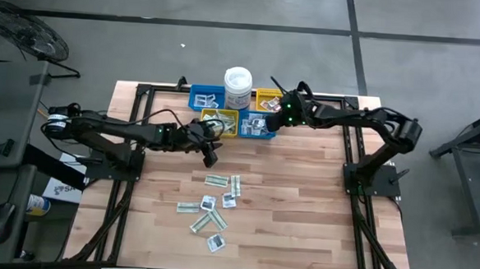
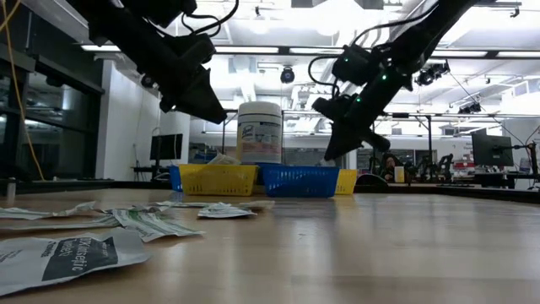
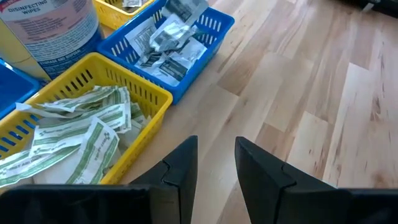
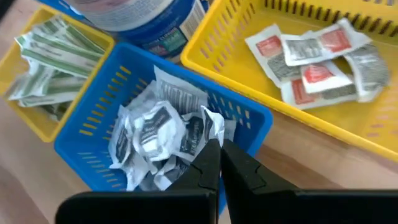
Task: Pick & Place First Aid Supplies
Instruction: Put the black towelette pack into the right blue bin, then put the green bandage pad into the left yellow bin
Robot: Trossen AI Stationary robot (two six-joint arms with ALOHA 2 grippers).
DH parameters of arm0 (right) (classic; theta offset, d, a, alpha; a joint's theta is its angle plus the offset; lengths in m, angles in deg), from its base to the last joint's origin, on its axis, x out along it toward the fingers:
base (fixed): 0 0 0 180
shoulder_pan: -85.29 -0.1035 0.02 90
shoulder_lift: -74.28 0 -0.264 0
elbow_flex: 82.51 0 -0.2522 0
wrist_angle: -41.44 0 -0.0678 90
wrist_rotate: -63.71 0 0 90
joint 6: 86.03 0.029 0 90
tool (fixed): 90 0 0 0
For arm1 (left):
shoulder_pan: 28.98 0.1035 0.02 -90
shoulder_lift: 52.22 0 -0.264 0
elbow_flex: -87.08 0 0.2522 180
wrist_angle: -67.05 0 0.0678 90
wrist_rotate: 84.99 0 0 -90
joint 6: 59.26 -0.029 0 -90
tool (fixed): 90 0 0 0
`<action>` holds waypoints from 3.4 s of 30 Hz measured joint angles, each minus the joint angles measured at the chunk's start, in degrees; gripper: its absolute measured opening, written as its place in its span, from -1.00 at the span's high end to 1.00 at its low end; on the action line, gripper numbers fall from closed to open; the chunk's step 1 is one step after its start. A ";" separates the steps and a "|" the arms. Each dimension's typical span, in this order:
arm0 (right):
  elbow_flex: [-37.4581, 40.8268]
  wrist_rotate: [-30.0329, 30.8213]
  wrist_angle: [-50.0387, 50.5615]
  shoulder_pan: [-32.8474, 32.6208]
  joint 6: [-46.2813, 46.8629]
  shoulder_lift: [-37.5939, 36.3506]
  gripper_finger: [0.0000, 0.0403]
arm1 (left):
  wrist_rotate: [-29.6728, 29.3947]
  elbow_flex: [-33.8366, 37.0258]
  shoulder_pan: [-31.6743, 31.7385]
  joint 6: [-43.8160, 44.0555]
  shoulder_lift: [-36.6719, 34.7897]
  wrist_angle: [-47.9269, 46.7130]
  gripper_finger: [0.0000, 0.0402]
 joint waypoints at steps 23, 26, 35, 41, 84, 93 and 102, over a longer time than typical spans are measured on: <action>0.00 -7.95 -2.50 0.90 -0.54 1.93 0.22 | 3.11 0.00 -0.08 1.34 -0.02 -0.50 0.46; 0.04 -9.46 -2.13 1.58 -0.46 1.30 0.10 | 4.65 0.00 -0.09 1.38 -0.02 -0.52 0.46; 0.04 -14.11 -3.02 1.97 -0.64 -0.43 0.02 | 6.06 0.00 -0.09 1.70 -0.02 -1.44 0.46; 0.04 -14.75 -3.54 1.95 -0.19 -0.64 0.02 | 6.13 0.00 -0.09 1.67 -0.02 -1.51 0.46; 0.04 -2.28 -11.61 -28.30 10.59 -1.80 0.02 | 21.23 0.09 -7.12 -2.67 1.68 -22.75 0.46; 0.04 8.10 -10.81 -35.11 13.77 -1.80 0.02 | 14.19 0.04 -13.03 -20.80 3.52 -17.94 0.46; 0.04 12.63 -10.41 -38.63 16.09 -1.79 0.02 | 17.38 0.03 -12.92 -21.51 9.95 -12.76 0.46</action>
